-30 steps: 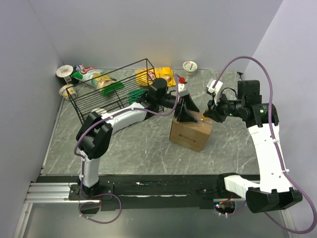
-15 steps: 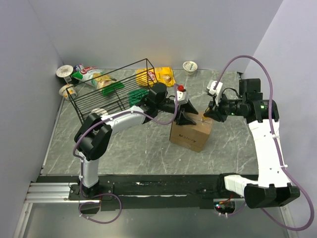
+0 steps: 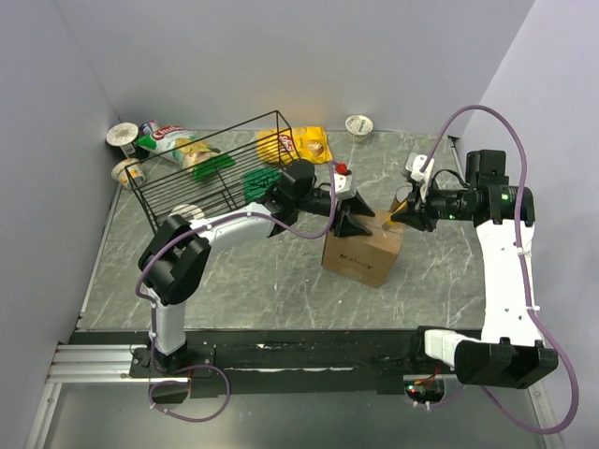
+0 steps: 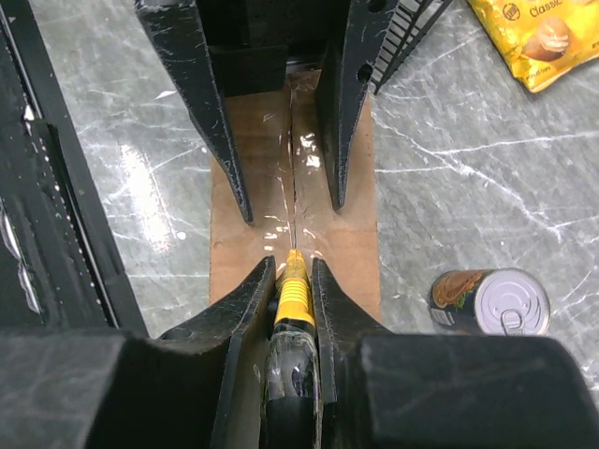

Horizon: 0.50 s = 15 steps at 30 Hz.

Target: Unpack the express box

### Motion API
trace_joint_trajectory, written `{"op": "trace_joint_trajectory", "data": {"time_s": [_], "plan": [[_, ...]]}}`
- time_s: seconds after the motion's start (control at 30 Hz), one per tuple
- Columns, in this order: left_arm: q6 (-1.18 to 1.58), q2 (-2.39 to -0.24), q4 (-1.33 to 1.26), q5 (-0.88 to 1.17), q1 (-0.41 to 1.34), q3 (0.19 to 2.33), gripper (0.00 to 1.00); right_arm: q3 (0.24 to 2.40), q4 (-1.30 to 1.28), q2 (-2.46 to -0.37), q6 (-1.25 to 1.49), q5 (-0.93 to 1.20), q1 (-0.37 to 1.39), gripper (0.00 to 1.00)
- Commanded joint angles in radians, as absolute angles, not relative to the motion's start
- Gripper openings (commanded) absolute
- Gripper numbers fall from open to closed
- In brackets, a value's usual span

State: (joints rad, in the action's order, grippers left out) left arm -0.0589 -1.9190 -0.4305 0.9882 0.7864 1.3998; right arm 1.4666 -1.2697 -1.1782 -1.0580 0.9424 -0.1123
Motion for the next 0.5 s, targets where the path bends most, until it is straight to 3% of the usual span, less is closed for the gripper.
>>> {"op": "trace_joint_trajectory", "data": {"time_s": [0.0,0.47], "plan": [[-0.064,-1.987,-0.212,0.927,0.746,1.318,0.57,1.470,-1.440,-1.151,-1.123,0.781,-0.158,0.00],[-0.092,-1.985,-0.179,0.902,0.729,1.316,0.55,1.493,-1.566,-1.147,-1.216,0.732,-0.267,0.00]]}}
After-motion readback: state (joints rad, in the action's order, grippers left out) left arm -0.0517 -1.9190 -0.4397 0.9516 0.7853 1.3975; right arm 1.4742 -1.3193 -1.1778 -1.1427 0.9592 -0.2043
